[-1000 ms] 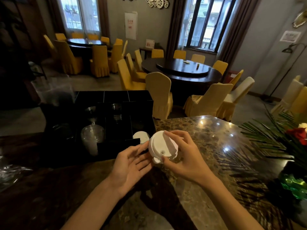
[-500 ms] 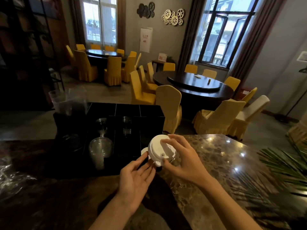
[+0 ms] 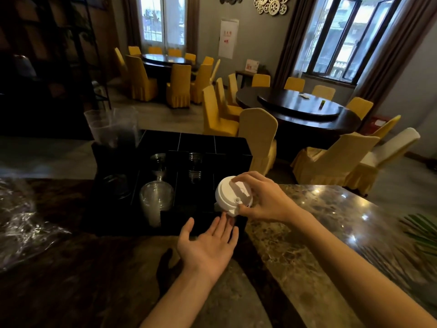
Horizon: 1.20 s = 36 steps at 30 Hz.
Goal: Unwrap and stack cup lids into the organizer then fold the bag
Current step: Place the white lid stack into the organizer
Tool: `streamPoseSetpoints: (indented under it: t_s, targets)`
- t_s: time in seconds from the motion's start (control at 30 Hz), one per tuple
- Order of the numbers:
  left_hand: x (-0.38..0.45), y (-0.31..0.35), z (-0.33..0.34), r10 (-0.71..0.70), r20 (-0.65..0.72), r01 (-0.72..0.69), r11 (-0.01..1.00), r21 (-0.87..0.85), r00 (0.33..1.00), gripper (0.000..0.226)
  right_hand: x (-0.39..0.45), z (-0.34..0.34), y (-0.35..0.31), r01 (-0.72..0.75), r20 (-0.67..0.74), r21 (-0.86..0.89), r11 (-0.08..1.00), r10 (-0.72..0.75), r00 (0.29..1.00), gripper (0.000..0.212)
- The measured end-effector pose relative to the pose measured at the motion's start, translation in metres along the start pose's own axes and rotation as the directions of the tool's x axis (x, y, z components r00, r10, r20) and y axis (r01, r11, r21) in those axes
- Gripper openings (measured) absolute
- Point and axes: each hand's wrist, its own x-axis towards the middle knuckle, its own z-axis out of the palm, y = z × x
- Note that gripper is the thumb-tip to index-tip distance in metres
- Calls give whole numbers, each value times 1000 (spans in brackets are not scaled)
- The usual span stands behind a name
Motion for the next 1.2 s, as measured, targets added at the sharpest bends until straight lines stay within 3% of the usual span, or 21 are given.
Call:
streamPoseSetpoints:
  t_s: [0.7, 0.93, 1.2]
  targets:
    - [32, -15, -18, -21, -70, 16, 997, -70, 997, 80, 21, 9, 12, -10, 144, -38, 999, 15, 989, 63]
    - [41, -16, -29, -29, -76, 23, 997, -75, 997, 81, 22, 20, 17, -1, 155, -268, 963, 44, 987, 70]
    - [45, -13, -38, -15, -113, 10, 999, -45, 993, 78, 17, 42, 21, -13, 222, -341, 940, 94, 971, 68]
